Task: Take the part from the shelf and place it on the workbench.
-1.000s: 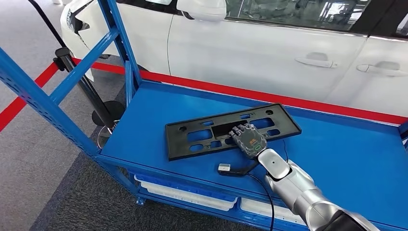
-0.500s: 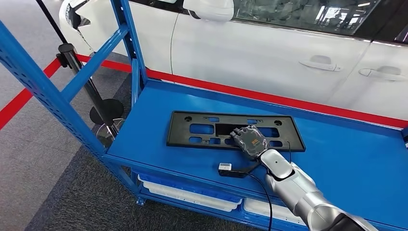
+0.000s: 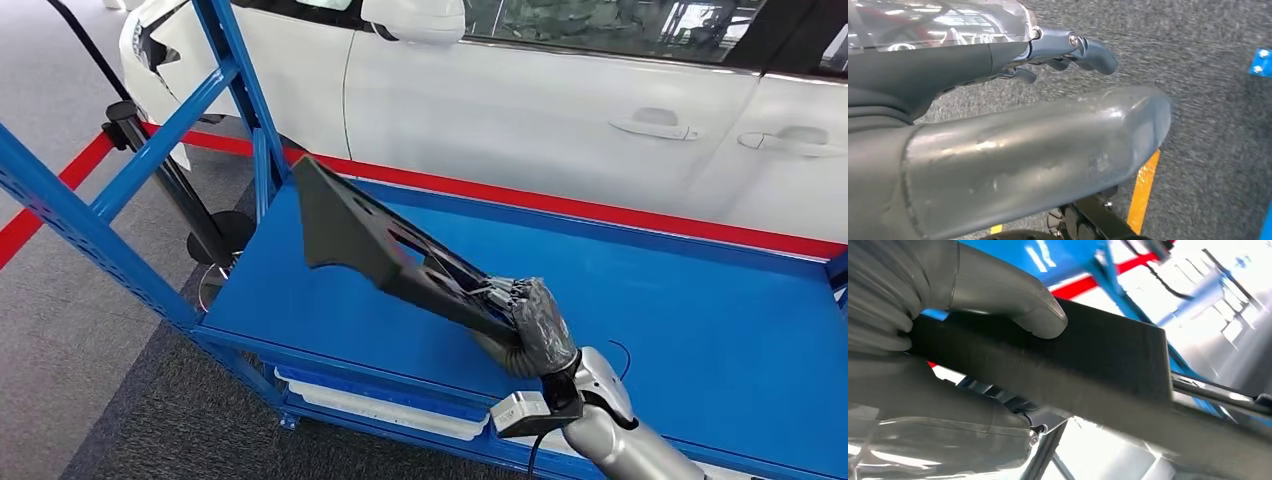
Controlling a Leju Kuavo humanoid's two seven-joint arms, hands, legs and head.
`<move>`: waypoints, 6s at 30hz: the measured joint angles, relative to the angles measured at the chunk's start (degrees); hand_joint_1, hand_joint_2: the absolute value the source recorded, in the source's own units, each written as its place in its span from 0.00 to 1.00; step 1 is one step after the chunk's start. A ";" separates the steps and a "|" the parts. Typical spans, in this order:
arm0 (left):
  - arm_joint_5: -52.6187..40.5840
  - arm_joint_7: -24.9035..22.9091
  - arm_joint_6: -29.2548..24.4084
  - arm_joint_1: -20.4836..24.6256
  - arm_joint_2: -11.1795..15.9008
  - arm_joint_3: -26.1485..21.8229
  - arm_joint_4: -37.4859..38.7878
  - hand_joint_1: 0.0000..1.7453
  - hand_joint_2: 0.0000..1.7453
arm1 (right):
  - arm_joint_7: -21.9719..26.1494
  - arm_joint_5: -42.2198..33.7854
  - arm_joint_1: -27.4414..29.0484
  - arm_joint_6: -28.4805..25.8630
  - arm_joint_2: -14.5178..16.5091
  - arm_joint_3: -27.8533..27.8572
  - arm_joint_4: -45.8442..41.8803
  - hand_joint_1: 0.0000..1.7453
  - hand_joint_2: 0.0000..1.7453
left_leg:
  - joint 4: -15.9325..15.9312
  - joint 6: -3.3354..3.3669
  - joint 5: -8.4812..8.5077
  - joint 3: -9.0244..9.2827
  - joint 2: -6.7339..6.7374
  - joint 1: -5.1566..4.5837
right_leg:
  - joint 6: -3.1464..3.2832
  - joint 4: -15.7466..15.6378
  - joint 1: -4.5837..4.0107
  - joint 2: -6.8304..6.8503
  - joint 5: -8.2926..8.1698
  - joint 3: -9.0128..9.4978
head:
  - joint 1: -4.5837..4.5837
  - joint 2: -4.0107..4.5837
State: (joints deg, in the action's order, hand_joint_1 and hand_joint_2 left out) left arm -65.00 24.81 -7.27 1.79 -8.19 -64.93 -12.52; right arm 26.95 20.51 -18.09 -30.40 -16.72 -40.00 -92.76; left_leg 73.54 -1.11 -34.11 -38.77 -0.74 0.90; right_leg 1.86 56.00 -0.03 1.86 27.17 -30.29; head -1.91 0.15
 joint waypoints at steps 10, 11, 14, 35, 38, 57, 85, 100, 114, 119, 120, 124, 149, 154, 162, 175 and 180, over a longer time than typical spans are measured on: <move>0.37 0.46 -0.13 -0.08 -0.43 -2.26 0.00 0.00 0.00 | 4.53 -12.68 8.33 -0.54 0.08 4.70 -13.18 1.00 1.00 | -15.38 2.71 7.05 7.21 0.07 0.03 | -2.08 4.41 0.18 -1.77 2.75 -2.13 | 0.01 0.00; 0.51 0.47 -0.17 -0.02 -0.51 -2.41 0.00 0.00 0.00 | 4.59 -13.29 8.78 -0.50 0.17 5.20 -13.59 1.00 1.00 | -15.56 2.95 7.15 7.30 0.23 0.13 | -2.37 7.38 0.40 -1.80 4.38 -3.59 | 0.02 0.00; 0.77 0.28 -0.43 0.12 -0.52 -3.03 0.00 0.00 0.00 | 4.28 -14.73 10.17 -0.30 0.22 6.37 -14.06 1.00 1.00 | -15.61 3.13 7.08 7.32 0.48 0.16 | -3.12 17.19 1.08 -1.78 7.80 -8.79 | 0.01 0.00; -0.28 -1.48 -1.06 0.78 -1.01 -4.99 0.00 0.00 0.00 | 10.65 -17.47 25.55 9.82 0.40 11.78 -16.35 1.00 1.00 | -13.47 1.60 4.79 8.05 0.18 -0.44 | -0.64 2.82 0.04 -2.02 -0.14 -2.79 | 0.01 0.00; -0.34 -1.49 -1.06 0.88 -1.05 -5.01 0.00 0.00 0.00 | 11.00 -17.43 27.10 9.95 0.45 11.95 -17.10 1.00 1.00 | -14.79 2.22 5.51 8.36 0.32 -0.59 | -1.53 2.76 0.05 -2.43 -0.61 -2.91 | 0.01 0.00; -1.10 -2.50 -1.09 0.92 -0.98 -5.40 0.00 0.00 0.00 | 12.83 -16.07 31.38 12.05 3.56 12.26 -17.38 1.00 1.00 | -9.48 -0.02 4.78 1.09 1.28 0.00 | -0.79 0.22 1.23 -1.54 1.97 2.11 | 0.00 0.00; -2.80 -2.56 0.95 0.27 -0.55 -5.40 -0.20 0.00 0.00 | 10.74 -15.34 35.45 10.17 3.62 12.78 -18.04 1.00 1.00 | -14.17 0.58 10.33 2.84 1.67 -0.20 | -2.28 0.46 1.54 -1.72 4.11 4.05 | 0.01 0.00; -3.61 -2.09 0.95 0.18 -0.56 -5.41 -0.52 0.00 0.00 | 10.19 -15.87 36.56 9.68 3.22 12.90 -18.03 1.00 1.00 | -16.58 2.14 2.95 13.15 1.06 -0.56 | -2.92 3.34 0.86 -1.66 -2.77 -5.59 | 0.01 0.00; -3.61 -2.16 0.93 0.15 -0.62 -5.45 -0.61 0.00 0.00 | 10.17 -16.94 36.97 9.62 3.50 13.38 -17.71 1.00 1.00 | -15.65 3.23 8.66 5.43 1.90 -0.67 | -3.53 13.99 1.37 -1.84 2.62 -3.40 | 0.01 0.00; -3.84 -1.99 0.99 0.08 -0.74 -5.60 -0.63 0.00 0.00 | 10.17 -16.93 36.62 9.71 3.44 13.98 -17.62 1.00 1.00 | -12.57 1.25 7.38 2.68 1.55 -0.74 | -1.55 0.89 0.87 -1.63 3.27 3.59 | -0.01 0.00; -3.90 -1.93 0.99 0.01 -0.75 -5.69 -0.64 0.00 0.00 | 10.17 -16.78 36.56 9.70 3.39 14.07 -17.59 1.00 1.00 | -10.11 0.62 4.94 1.76 1.42 -0.61 | -0.88 0.30 0.86 -1.51 2.55 2.76 | -0.01 0.00; -3.97 -1.80 0.99 -0.06 -0.78 -5.96 -0.66 0.00 0.00 | 10.11 -16.57 36.56 9.66 3.28 14.11 -17.55 1.00 1.00 | 0.30 0.02 -0.17 1.09 1.26 -0.45 | -0.33 1.03 0.70 -1.35 -0.26 -1.19 | -0.01 0.00; -4.45 -1.63 1.15 0.07 -0.91 -6.34 -0.81 0.00 0.00 | 9.94 -15.84 36.58 9.46 3.67 14.25 -17.59 1.00 1.00 | -13.48 0.56 9.13 2.43 1.44 -0.72 | -0.90 0.65 0.91 -1.42 3.31 3.37 | 0.01 0.00; -4.47 -1.66 1.20 -0.07 -0.92 -6.35 -0.81 0.00 0.00 | 9.87 -15.65 36.57 9.27 3.54 14.25 -17.56 1.00 1.00 | 0.13 -0.34 -0.51 0.15 1.24 -0.47 | 0.06 1.23 0.69 -1.19 0.32 -0.74 | -0.01 0.00; -4.48 -2.12 1.41 0.23 -0.89 -6.38 -0.93 0.00 0.00 | 9.40 -15.35 36.43 8.84 3.54 14.25 -17.56 1.00 1.00 | -17.04 1.31 3.11 13.39 1.08 -0.93 | -1.76 2.86 0.49 -1.08 -3.32 -5.24 | 0.00 0.00; -4.56 -1.67 1.98 0.09 -0.97 -6.76 -1.00 0.00 0.00 | 8.97 -18.65 36.69 10.50 3.81 14.21 -17.11 1.00 1.00 | -16.05 2.01 8.29 6.60 5.56 -0.87 | -3.08 4.03 1.12 2.09 1.76 1.52 | 0.01 0.00; -4.47 -1.79 1.98 0.23 -1.02 -7.06 -1.02 0.00 0.00 | 9.00 -19.05 37.61 10.39 3.75 14.21 -16.59 1.00 1.00 | -13.45 0.32 6.45 5.29 4.74 -0.60 | -1.16 0.38 1.20 0.01 2.19 1.95 | 0.01 0.00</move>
State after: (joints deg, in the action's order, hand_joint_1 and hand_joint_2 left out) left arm -69.47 23.02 -5.28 2.02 -9.20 -71.99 -13.55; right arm 35.95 1.46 19.52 -20.01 -12.97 -25.79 -109.34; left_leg 60.09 -0.80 -27.66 -33.48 4.00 0.31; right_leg 0.70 56.38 1.17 1.87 29.36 -28.34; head -1.90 0.15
